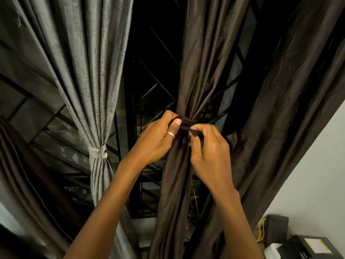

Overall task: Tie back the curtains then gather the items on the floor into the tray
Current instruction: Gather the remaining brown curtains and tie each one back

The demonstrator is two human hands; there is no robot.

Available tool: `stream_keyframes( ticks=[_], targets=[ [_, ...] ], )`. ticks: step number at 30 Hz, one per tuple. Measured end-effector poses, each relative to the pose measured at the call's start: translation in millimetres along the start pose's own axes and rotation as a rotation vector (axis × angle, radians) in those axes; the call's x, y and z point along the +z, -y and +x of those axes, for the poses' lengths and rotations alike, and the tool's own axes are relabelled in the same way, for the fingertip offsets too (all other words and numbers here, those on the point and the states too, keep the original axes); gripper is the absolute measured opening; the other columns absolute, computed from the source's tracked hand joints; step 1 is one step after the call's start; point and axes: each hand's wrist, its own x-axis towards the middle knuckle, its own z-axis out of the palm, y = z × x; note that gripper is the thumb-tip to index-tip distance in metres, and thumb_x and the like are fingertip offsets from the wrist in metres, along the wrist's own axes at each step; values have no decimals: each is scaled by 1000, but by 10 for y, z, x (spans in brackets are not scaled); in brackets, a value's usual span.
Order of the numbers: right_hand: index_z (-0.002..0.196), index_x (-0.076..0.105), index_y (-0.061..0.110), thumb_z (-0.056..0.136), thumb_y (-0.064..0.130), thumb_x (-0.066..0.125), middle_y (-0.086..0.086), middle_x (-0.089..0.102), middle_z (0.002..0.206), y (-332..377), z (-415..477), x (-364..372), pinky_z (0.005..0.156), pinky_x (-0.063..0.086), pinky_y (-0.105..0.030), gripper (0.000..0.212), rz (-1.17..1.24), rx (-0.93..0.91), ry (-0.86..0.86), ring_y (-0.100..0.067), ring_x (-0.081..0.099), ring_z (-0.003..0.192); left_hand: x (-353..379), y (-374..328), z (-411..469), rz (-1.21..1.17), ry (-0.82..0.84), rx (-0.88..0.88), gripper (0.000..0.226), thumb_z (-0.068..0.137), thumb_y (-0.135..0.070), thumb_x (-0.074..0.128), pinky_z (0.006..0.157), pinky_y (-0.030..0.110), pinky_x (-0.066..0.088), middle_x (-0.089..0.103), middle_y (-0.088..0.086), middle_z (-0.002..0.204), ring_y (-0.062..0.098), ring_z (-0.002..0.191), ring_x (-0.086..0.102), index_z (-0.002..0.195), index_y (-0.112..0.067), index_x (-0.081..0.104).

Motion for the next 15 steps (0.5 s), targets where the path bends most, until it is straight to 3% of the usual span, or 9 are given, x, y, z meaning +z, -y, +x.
stream_keyframes(
  ticks=[5, 9, 13, 15],
  targets=[
    [116, 62, 16, 104, 21, 52, 6, 65, 108, 71, 239, -83, 68, 55, -38, 16, -54, -124, 22, -12, 65, 84, 96, -68, -61, -107, 2, -8, 19, 108, -41, 32, 71, 37, 54, 66, 2, 73, 11, 71, 67, 108, -28, 46],
    [119, 51, 22, 107, 34, 44, 7, 67, 81, 21, 319, -65, 56, 53, -42, 19, -76, -65, 93, -15, 68, 68, 112, -52, -143, -109, -12, -7, 18, 107, -44, 30, 68, 30, 51, 67, 0, 72, 8, 72, 67, 110, -32, 42],
    [118, 52, 17, 106, 36, 50, 5, 67, 77, 26, 318, -26, 49, 47, -35, 23, -128, -79, -32, -18, 66, 65, 70, -42, -184, -5, -78, 65, 20, 105, -48, 30, 68, 24, 49, 60, -13, 89, 0, 80, 65, 116, -37, 44],
    [115, 50, 16, 103, 35, 57, 3, 71, 81, 57, 326, 5, 45, 48, -34, 24, -94, -85, -109, -13, 62, 57, 47, -52, -195, 31, -118, 110, 23, 105, -47, 31, 68, 29, 53, 58, -17, 94, 1, 82, 64, 118, -34, 46]
  ],
)
